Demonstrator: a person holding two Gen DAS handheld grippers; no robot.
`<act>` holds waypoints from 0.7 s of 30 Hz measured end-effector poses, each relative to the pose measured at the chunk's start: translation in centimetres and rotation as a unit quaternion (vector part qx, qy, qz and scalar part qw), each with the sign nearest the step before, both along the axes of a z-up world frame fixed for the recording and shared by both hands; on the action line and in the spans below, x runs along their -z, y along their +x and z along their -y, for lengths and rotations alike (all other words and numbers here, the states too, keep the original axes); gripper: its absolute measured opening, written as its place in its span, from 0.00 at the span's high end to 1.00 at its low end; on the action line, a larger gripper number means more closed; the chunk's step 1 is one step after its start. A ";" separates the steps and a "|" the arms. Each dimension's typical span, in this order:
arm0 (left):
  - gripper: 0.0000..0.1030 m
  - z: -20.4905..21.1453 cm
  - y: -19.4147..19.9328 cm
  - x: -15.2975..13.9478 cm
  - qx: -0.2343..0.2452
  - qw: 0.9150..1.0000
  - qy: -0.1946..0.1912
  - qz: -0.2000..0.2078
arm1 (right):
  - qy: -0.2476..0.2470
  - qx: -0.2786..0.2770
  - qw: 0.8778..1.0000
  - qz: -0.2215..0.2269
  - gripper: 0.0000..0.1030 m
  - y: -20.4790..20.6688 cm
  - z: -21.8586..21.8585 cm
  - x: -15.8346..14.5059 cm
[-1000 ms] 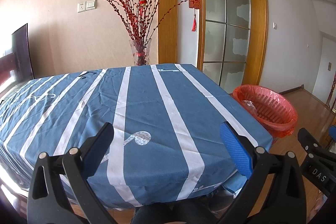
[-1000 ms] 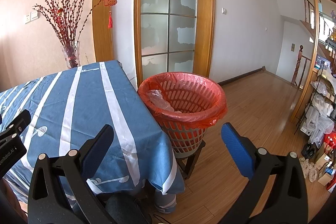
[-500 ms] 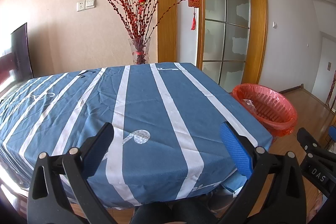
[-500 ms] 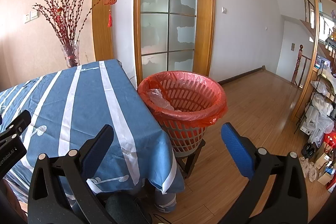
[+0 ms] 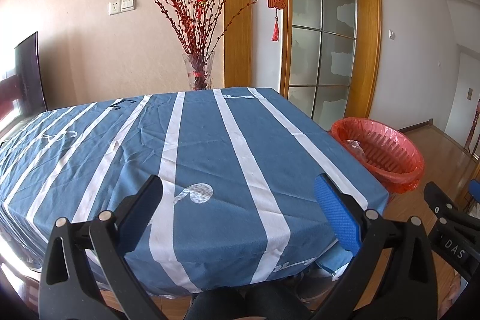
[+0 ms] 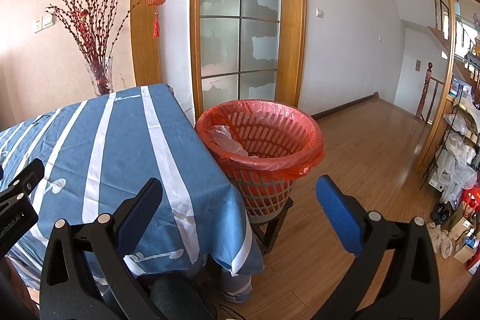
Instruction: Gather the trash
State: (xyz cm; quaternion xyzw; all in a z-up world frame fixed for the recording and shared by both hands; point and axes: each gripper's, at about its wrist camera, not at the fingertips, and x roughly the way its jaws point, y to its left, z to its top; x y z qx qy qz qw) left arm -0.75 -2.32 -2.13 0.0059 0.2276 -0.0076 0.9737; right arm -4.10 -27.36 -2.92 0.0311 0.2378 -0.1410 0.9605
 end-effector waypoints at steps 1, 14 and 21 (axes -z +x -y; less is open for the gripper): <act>0.04 -0.1 0.1 0.0 0.000 1.000 0.000 0.000 | 0.000 0.000 1.000 0.000 0.02 0.0 0.0 0.0; 0.04 -0.1 0.1 0.0 0.000 1.000 0.000 -0.001 | 0.002 0.001 1.000 -0.002 0.02 0.0 0.1 0.1; 0.04 -0.1 0.1 0.1 0.000 1.000 -0.001 -0.002 | 0.001 0.001 1.000 -0.002 0.02 -0.1 0.1 0.1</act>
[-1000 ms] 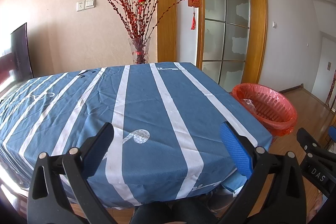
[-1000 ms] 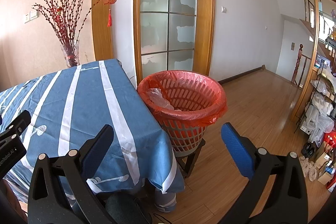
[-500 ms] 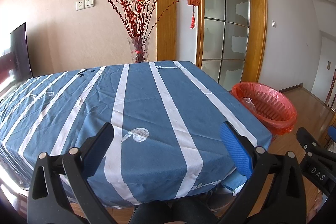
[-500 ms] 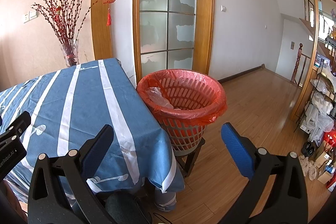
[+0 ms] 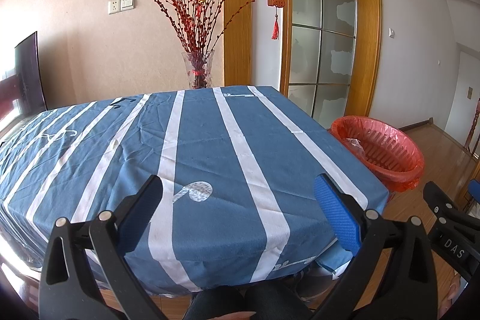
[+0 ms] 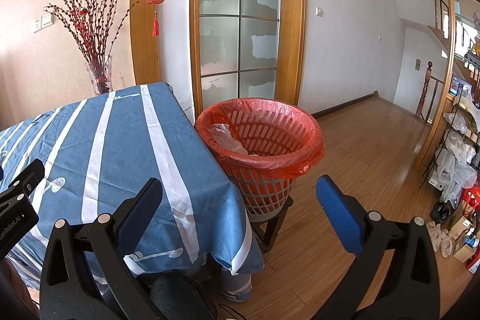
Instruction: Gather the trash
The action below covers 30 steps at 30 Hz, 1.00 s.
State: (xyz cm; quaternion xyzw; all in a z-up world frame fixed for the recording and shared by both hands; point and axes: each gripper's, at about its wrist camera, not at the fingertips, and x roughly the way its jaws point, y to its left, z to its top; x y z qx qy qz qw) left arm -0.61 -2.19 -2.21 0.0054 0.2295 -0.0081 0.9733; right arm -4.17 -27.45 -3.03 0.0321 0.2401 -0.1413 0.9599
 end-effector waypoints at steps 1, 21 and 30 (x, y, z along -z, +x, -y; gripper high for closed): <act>0.04 -0.1 0.1 -0.1 0.000 1.000 0.000 0.000 | 0.000 0.000 1.000 0.000 0.02 0.1 0.0 0.0; 0.04 0.0 -0.2 0.4 0.000 1.000 0.002 -0.001 | 0.001 0.000 1.000 -0.003 0.02 0.0 0.1 0.3; 0.04 -0.1 -0.1 0.3 0.002 1.000 0.002 -0.005 | 0.001 0.000 1.000 -0.003 0.02 0.1 0.2 0.2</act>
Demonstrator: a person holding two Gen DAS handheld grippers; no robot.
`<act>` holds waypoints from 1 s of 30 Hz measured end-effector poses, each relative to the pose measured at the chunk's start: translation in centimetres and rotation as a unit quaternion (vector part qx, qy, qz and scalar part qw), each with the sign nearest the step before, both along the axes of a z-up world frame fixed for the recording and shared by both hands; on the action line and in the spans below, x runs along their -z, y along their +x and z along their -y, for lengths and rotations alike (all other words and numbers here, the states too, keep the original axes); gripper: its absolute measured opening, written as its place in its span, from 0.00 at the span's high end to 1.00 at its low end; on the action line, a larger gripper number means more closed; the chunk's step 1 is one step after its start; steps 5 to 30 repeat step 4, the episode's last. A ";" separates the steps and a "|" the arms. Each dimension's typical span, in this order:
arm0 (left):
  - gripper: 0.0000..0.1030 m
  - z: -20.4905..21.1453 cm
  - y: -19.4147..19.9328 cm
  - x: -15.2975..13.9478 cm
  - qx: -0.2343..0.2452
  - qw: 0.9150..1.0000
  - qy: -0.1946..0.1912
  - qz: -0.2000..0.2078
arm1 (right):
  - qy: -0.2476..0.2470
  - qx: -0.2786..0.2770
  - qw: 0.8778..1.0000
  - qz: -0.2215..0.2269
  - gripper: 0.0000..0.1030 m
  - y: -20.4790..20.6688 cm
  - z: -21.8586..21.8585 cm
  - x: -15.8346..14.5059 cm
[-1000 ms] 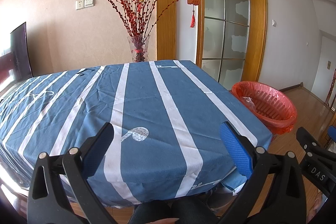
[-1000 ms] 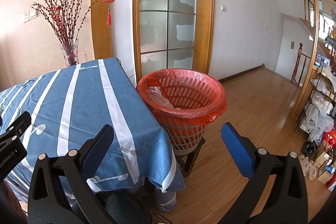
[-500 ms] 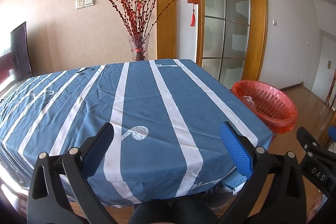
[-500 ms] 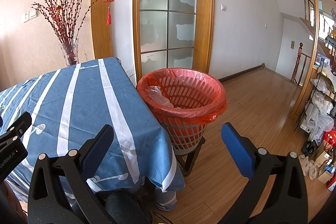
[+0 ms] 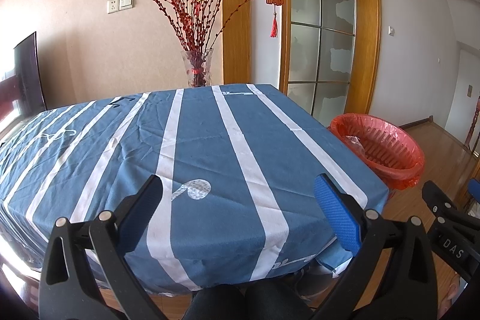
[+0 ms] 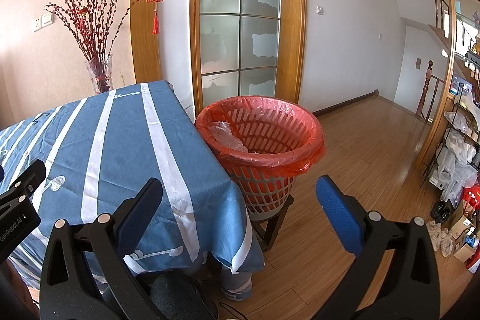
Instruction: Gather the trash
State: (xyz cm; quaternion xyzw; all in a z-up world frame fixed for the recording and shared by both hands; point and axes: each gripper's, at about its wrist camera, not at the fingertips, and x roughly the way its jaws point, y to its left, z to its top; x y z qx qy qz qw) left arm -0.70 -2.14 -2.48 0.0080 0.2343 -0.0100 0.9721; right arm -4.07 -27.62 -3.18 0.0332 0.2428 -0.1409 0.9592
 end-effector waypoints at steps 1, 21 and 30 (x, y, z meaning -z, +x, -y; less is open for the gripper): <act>0.04 0.0 0.1 -0.1 0.000 1.000 0.000 -0.001 | 0.000 0.000 1.000 0.000 0.02 -0.1 0.0 0.1; 0.04 0.0 0.1 -0.1 0.000 1.000 0.000 -0.001 | 0.000 -0.001 1.000 -0.001 0.02 -0.1 0.0 0.2; 0.04 0.0 0.1 -0.1 0.000 1.000 0.000 -0.001 | 0.000 -0.001 1.000 -0.001 0.02 -0.1 0.0 0.2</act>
